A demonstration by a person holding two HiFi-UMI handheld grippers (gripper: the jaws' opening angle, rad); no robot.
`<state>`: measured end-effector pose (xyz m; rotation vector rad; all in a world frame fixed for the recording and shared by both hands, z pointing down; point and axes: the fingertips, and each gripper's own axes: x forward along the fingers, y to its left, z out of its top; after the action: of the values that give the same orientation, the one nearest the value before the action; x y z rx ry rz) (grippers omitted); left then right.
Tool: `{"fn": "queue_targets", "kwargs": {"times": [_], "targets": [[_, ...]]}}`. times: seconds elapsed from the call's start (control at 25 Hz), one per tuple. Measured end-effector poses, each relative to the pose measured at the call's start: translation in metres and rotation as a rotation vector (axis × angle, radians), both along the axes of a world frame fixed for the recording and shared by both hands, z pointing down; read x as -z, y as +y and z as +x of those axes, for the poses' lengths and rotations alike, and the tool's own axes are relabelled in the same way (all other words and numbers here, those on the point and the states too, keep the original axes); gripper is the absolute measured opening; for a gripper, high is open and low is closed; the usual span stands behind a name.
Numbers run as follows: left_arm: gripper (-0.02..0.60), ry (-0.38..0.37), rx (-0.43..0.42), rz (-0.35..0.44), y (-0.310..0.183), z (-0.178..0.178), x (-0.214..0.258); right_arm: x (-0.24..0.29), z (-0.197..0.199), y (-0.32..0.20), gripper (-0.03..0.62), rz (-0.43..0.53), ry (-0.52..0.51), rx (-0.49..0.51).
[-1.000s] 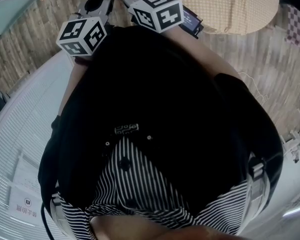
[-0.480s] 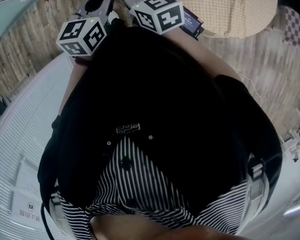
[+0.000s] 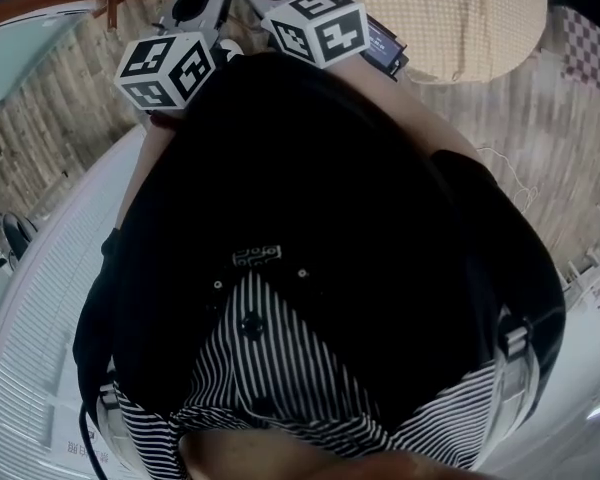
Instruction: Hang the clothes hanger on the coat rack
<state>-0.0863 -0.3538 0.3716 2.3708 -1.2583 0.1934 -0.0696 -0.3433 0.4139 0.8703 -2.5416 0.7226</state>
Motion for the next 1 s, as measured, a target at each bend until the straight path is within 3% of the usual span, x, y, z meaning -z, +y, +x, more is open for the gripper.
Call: {"fn": "queue_targets", "kwargs": {"times": [0.32, 0.6, 1.0], "targets": [[0.005, 0.009, -0.043, 0.005, -0.030, -0.010, 0.000, -0.001, -0.010, -0.029, 0.025, 0.006, 0.022, -0.034], [0.005, 0.072, -0.037, 0.051, -0.045, -0.055, 0.004, -0.018, -0.035, -0.043, 0.025, -0.010, 0.060, -0.088], [0.005, 0.035, -0.151, 0.029, -0.059, -0.093, -0.018, -0.031, -0.084, -0.063, 0.025, 0.019, 0.101, -0.134]]}}
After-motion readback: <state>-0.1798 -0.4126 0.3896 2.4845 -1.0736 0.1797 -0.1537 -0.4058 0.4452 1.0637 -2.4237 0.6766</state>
